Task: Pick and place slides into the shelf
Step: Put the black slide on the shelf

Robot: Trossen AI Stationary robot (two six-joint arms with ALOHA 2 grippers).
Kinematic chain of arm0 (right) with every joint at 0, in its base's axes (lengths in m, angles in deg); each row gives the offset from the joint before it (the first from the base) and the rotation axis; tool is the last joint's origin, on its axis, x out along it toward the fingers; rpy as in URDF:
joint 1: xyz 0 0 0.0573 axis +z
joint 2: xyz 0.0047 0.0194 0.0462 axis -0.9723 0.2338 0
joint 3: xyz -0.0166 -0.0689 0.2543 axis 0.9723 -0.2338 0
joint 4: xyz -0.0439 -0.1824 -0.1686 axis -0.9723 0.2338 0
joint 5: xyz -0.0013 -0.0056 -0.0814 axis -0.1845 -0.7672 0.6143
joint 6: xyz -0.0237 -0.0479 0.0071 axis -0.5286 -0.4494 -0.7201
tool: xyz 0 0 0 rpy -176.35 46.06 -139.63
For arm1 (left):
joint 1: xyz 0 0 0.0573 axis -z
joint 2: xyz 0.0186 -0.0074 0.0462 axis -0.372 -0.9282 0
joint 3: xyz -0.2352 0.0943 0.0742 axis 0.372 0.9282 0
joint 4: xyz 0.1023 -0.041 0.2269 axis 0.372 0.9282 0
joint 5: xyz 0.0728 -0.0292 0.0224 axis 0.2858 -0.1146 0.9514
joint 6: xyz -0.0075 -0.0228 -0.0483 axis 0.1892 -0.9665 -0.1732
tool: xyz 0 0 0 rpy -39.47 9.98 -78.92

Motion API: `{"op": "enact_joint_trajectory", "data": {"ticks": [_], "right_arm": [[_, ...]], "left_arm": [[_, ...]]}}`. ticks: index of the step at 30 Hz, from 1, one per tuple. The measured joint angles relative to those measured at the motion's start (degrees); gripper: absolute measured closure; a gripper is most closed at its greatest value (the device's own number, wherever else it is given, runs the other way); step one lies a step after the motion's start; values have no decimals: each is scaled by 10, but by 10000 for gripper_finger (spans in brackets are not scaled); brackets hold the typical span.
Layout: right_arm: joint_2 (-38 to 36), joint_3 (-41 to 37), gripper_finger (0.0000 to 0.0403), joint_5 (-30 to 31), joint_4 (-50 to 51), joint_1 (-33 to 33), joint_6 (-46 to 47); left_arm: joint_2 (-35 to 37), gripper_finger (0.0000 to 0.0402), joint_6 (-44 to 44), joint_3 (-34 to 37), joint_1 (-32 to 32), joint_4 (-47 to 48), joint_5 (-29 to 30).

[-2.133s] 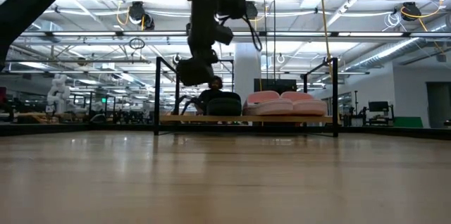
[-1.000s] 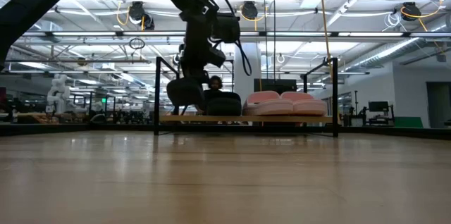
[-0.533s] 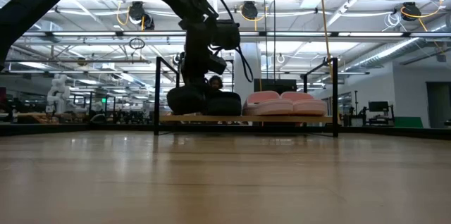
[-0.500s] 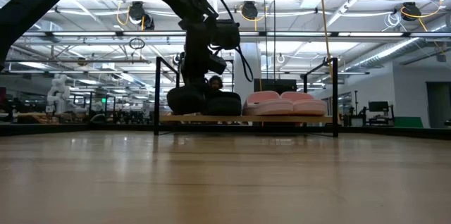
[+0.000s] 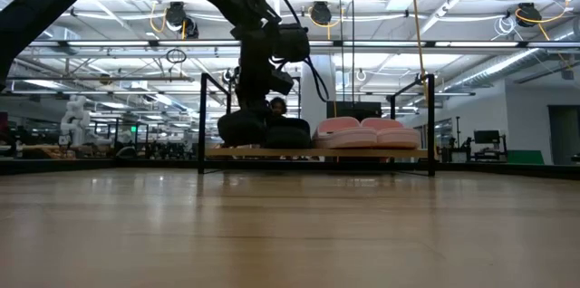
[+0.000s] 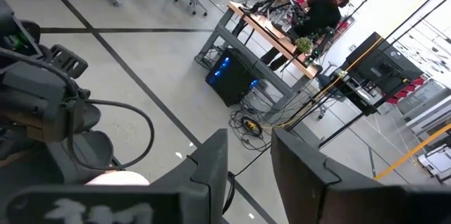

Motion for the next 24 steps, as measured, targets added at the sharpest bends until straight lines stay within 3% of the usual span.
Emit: {"op": "enact_joint_trajectory", "data": {"ticks": [24], "right_arm": [[0,0,305,0,0,0,0]], "left_arm": [[2,402,-7,48,6,-25,22]]}}
